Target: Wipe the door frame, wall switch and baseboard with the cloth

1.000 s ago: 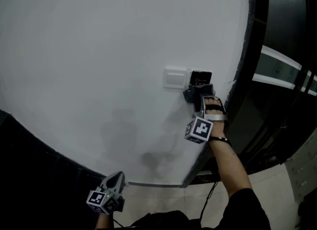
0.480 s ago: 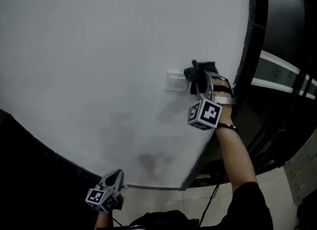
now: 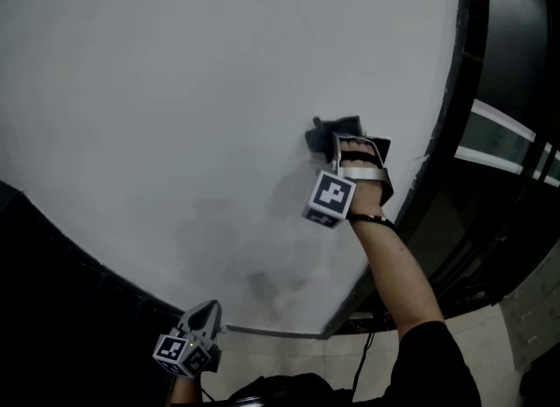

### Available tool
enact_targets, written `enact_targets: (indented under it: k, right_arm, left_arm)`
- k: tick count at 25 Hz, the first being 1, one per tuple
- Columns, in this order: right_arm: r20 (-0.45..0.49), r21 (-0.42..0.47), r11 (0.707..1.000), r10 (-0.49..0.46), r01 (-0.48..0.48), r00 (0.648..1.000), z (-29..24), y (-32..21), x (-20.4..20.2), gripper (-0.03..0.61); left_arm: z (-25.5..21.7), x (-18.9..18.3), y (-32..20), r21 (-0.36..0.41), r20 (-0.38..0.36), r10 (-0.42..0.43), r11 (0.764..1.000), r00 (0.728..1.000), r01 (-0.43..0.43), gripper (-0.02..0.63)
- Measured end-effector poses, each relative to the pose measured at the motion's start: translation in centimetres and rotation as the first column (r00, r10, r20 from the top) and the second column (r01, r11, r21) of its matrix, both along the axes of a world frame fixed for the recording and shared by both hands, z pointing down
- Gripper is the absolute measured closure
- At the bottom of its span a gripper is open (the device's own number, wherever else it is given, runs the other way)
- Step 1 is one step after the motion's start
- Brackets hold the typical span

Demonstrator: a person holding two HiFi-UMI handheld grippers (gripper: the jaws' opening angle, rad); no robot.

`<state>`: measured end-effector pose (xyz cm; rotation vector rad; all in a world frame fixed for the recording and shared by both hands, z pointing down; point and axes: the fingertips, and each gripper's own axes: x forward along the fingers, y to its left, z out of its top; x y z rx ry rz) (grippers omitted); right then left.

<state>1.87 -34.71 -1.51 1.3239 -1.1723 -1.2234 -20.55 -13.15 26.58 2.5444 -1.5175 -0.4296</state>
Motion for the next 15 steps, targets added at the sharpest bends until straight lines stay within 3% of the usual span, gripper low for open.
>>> enact_targets:
  k: [8, 15]
  right_arm:
    - [-0.046, -0.013, 0.999, 0.048, -0.049, 0.998, 2.3, -0.1, 0.4, 0.485]
    - [0.032, -0.065, 0.997, -0.032, 0.034, 0.999, 4.9, 1.0, -1.7, 0.485]
  left_arm:
    - [0.0, -2.2, 0.3, 0.001, -0.028, -0.009, 1.000, 1.000, 0.009, 0.623]
    - [0.0, -2.0, 0.7, 0.002, -0.012, 0.019, 1.000, 1.000, -0.019, 0.623]
